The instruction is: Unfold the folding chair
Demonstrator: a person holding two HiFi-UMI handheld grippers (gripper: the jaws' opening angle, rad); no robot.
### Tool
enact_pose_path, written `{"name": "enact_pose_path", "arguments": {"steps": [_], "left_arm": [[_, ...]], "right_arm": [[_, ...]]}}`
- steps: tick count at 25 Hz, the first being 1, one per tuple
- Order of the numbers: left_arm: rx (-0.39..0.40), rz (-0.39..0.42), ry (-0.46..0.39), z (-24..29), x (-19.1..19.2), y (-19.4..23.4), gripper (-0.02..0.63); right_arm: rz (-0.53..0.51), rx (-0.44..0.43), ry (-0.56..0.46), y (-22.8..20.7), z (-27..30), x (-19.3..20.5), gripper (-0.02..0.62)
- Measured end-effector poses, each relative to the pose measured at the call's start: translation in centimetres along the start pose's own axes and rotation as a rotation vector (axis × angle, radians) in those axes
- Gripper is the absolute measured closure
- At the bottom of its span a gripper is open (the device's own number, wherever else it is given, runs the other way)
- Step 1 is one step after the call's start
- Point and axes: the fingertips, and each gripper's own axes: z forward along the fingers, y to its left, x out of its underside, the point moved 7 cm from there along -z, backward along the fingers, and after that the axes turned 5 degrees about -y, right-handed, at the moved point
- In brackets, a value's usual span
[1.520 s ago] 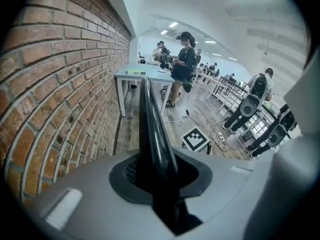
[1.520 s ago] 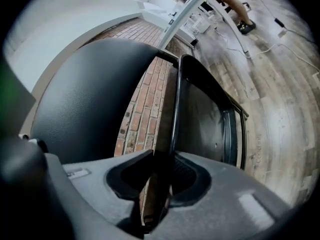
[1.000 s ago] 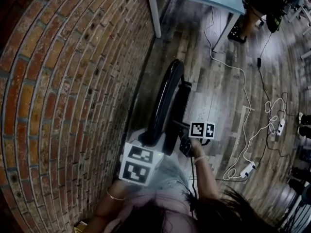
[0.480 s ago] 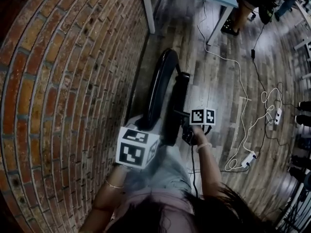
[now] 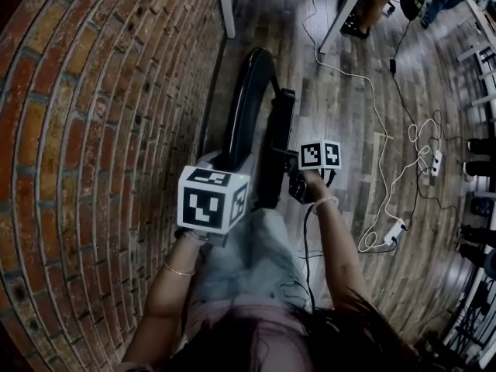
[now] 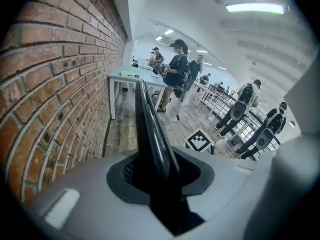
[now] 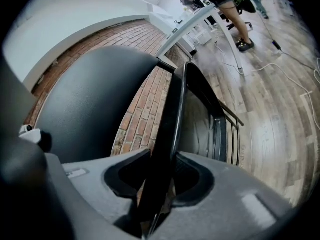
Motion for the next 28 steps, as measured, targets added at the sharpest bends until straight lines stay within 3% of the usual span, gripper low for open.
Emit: {"name": "enact_pose_path", "arguments": {"steps": [12,28], "left_arm": [[-0.072,-0.090,-0.087,-1.1,1.5,4.7,0.535],[-0.096,-0.071,-0.101,0.8,1.4,-0.7,0.538]], "right_arm": [[-0.022,0.028,-0.003,0.0,0.5,0.4,0.463],[0.049,-0.015,0.021,-5.7,-6.2,-0.2,0.454]]}}
